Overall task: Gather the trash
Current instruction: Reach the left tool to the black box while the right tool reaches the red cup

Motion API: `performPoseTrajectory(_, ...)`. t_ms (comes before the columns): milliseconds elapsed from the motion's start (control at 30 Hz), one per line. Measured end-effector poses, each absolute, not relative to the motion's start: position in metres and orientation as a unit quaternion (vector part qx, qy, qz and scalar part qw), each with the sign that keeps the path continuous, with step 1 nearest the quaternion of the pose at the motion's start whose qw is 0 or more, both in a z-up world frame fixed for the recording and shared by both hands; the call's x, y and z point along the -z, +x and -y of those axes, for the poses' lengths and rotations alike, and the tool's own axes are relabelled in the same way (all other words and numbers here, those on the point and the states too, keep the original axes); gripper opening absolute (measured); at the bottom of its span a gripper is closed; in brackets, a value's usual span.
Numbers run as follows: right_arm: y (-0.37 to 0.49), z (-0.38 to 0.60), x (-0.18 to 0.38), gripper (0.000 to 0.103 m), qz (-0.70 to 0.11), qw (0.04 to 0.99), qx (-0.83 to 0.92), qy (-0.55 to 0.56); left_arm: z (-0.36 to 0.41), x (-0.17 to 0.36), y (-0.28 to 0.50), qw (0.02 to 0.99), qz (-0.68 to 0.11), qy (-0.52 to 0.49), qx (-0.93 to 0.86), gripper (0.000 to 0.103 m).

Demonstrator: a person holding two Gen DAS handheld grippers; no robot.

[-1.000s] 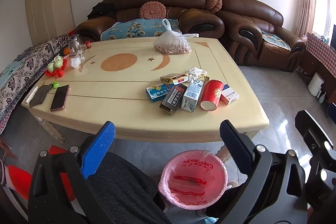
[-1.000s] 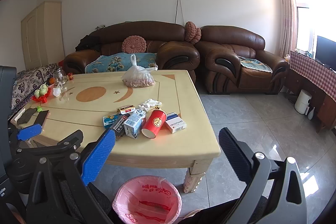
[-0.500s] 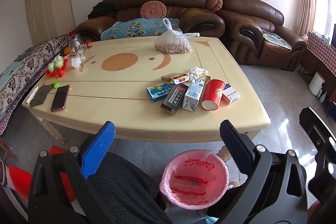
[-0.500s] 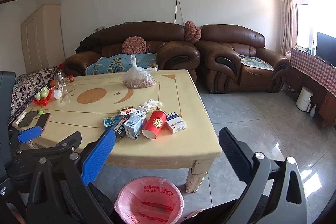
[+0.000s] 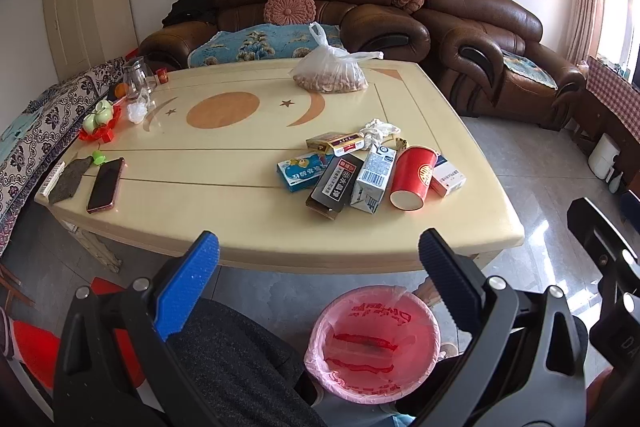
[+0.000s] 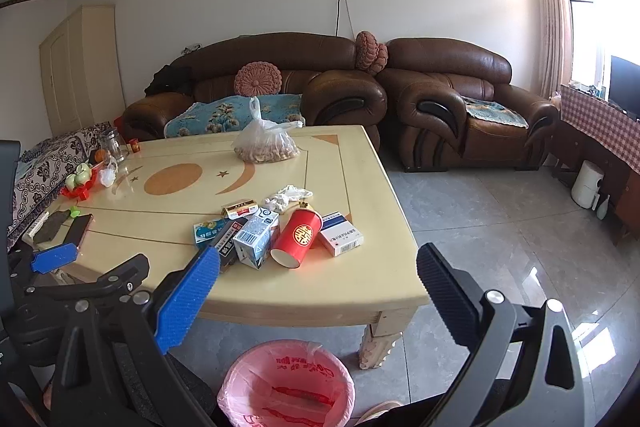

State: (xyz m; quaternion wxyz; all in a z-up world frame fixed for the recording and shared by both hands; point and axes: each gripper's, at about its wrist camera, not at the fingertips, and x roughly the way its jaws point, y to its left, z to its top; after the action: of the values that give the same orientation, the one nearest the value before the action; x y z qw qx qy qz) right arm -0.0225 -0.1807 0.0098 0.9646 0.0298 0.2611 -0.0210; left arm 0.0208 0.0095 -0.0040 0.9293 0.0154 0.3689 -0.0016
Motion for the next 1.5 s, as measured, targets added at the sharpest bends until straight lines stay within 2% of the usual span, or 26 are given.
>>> performPoseTrajectory(367, 0.027, 0.181, 0.015, 0.097, -0.294, 0.955, 0.017, 0.030, -0.014, 0.035, 0.067, 0.911, -0.412, 0.017, -0.003, 0.098)
performPoseTrajectory(933, 0.090, 0.183, 0.065, 0.097, -0.323, 0.946, 0.005, 0.032, -0.023, 0.082, 0.113, 0.902, -0.430, 0.014, 0.032, 0.098)
performPoseTrajectory(1500, 0.157, 0.183, 0.116, 0.097, -0.373, 0.925, -0.028, 0.060, 0.007, 0.128, 0.154, 0.904, -0.392, 0.152, 0.073, 0.098)
